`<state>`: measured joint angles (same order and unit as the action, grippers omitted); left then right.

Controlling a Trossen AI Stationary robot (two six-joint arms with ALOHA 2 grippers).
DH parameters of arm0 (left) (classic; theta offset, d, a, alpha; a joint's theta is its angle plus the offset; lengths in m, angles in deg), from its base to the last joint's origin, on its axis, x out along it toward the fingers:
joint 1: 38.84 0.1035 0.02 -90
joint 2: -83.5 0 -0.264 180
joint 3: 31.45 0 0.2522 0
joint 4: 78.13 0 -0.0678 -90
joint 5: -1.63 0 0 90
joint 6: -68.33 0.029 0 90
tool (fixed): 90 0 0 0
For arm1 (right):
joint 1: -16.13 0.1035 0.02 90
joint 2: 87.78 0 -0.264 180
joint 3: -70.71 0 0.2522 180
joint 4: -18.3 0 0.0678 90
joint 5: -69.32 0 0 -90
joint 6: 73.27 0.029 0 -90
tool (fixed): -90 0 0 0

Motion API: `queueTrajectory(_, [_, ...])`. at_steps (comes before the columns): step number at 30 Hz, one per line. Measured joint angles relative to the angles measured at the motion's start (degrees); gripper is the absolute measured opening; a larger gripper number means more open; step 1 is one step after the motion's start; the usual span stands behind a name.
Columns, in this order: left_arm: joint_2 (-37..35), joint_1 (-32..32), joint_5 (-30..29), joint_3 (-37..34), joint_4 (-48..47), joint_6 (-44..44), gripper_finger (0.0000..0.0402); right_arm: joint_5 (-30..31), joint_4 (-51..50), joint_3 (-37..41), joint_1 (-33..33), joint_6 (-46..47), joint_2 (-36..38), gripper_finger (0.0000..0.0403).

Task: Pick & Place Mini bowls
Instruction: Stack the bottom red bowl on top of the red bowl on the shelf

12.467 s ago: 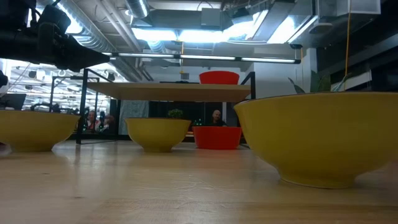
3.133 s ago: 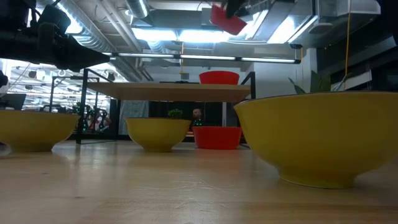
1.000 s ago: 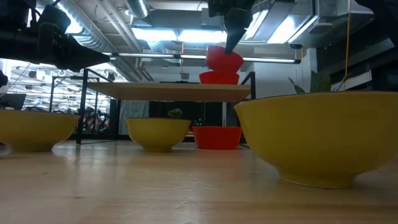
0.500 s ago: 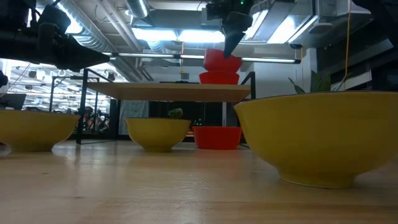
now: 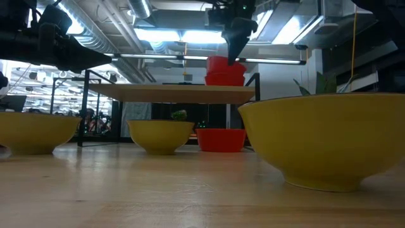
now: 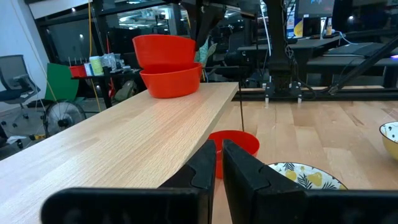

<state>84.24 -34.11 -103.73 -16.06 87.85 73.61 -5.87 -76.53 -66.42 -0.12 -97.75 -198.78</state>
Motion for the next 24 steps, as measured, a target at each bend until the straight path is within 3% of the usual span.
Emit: queueTrajectory(24, [0.0,0.0,0.0,0.0,0.0,0.0,0.002,-2.0,-1.1,0.0,0.4,-1.4,0.0,0.0012])
